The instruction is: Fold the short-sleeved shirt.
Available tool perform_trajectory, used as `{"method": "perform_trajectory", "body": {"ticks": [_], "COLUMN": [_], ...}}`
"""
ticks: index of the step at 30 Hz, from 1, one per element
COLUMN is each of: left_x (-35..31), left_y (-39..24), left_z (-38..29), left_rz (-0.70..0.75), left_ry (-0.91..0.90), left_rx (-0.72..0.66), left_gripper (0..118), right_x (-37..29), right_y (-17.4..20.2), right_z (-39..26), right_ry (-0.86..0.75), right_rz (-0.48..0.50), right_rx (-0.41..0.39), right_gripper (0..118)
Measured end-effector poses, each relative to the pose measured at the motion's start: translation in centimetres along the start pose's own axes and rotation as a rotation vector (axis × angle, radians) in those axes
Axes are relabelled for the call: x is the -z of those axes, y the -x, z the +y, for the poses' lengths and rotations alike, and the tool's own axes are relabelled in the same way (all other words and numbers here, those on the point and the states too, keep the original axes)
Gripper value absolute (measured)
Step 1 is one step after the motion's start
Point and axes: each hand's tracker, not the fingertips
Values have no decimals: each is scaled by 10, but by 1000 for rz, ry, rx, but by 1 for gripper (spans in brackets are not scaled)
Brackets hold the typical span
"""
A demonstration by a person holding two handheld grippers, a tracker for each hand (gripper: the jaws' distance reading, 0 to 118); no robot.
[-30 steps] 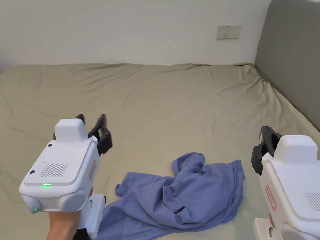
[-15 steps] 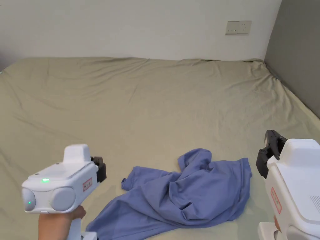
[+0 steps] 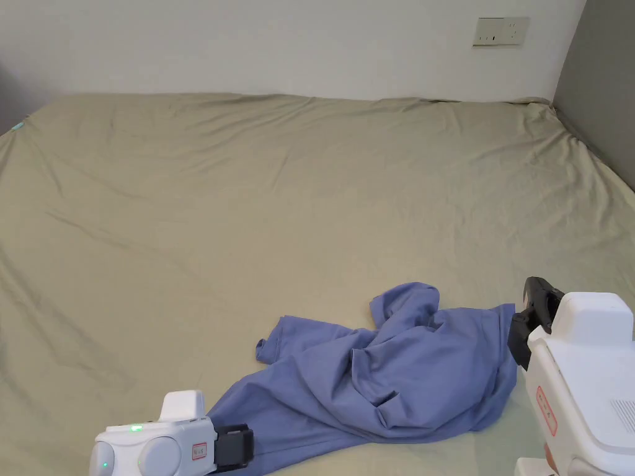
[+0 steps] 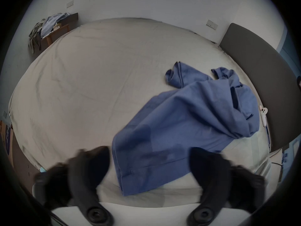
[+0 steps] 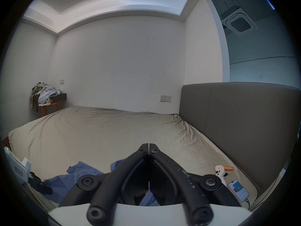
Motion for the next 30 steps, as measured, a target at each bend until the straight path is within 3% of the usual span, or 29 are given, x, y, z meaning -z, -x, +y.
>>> {"method": "perform_trajectory", "body": {"ticks": [1,3,5,6,8,14,15,16,20,21,26,28,30], "left_x": [3,10,20,15,12,-4,-11,-18,-34,-35,-29,-25,-23], "left_y": [-2,-7,-11,-15,-22,-19,-18,-18,-11,-9,-6,-10,-11], "left_z": [-2,-6,-10,-13,-13,-5,-3,-1,16,21,39,42,43], "left_rz": [13,23,65,92,83,-13,-27,-44,-100,-109,-123,-119,-119], "left_ry": [3,11,42,-22,-8,-54,-83,-115,-191,-201,-209,-206,-200], "left_rx": [5,18,35,86,106,6,16,38,28,2,-34,-30,-20], "left_gripper": [105,76,64,51,3,3,3,3,3,3,3,3,3], "right_x": [1,3,5,7,11,60,76,94,173,194,267,286,297], "right_y": [0,-1,-3,-5,-10,-39,-46,-53,-72,-73,-67,-65,-64], "right_z": [-2,-5,-7,-9,-13,-33,-38,-44,-71,-77,-107,-119,-129], "right_ry": [6,17,29,35,51,240,288,340,535,593,759,790,829], "right_rz": [1,3,1,1,-2,-28,-35,-39,-50,-46,-32,-23,-15], "right_rx": [0,-3,-4,-2,2,52,66,77,102,95,74,64,74], "right_gripper": [2,2,2,2,2,7,12,21,91,102,102,94,75]}}
